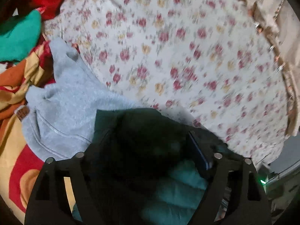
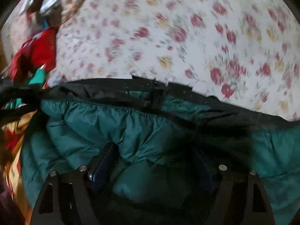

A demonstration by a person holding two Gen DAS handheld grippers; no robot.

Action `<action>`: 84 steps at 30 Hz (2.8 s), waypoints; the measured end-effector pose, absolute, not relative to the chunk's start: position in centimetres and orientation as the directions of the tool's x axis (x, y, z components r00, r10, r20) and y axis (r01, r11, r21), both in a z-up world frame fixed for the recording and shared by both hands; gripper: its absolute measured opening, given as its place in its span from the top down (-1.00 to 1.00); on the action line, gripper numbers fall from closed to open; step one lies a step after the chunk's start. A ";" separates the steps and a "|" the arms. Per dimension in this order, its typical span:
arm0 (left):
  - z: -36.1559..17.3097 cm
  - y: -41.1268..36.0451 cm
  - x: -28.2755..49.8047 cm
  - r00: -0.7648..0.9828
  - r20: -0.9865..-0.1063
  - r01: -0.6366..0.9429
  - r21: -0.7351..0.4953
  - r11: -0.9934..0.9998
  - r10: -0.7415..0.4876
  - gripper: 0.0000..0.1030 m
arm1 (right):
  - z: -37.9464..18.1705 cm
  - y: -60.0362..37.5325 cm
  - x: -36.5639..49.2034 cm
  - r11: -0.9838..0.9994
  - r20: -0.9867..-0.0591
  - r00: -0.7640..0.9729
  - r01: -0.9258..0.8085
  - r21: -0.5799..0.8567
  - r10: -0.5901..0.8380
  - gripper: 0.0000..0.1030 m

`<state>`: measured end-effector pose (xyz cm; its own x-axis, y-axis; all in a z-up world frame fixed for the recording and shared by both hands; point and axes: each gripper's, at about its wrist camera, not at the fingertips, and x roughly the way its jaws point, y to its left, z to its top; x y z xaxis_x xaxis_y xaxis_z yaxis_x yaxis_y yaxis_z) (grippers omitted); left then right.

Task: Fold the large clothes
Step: 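Lay the folded hem on the jacket and open both grippers, then press the folded jacket bundle flat with both open grippers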

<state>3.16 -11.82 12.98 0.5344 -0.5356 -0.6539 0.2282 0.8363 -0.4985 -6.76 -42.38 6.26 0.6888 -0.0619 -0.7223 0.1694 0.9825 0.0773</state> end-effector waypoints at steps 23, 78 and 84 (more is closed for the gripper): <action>7.9 -20.5 2.4 0.604 -0.744 0.362 -0.063 0.930 -0.286 -0.76 | 6.7 -50.7 -14.2 0.939 -0.720 0.657 0.343 0.020 -0.225 -1.00; 7.5 -16.4 -5.9 0.650 -0.693 0.415 -0.020 0.909 -0.312 -0.92 | 7.5 -47.9 -22.1 0.872 -0.779 0.583 0.479 0.101 -0.230 -1.00; 7.0 -16.4 -6.0 0.648 -0.695 0.415 -0.024 0.910 -0.314 -0.92 | 5.5 -48.8 -21.5 0.873 -0.797 0.559 0.481 0.087 -0.229 -1.00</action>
<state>-6.05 -16.43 6.99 0.6475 -0.3137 -0.6945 0.4150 0.9095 -0.0238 -21.46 -48.80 5.45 0.5592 -0.2291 -0.7967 0.4809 0.8725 0.0866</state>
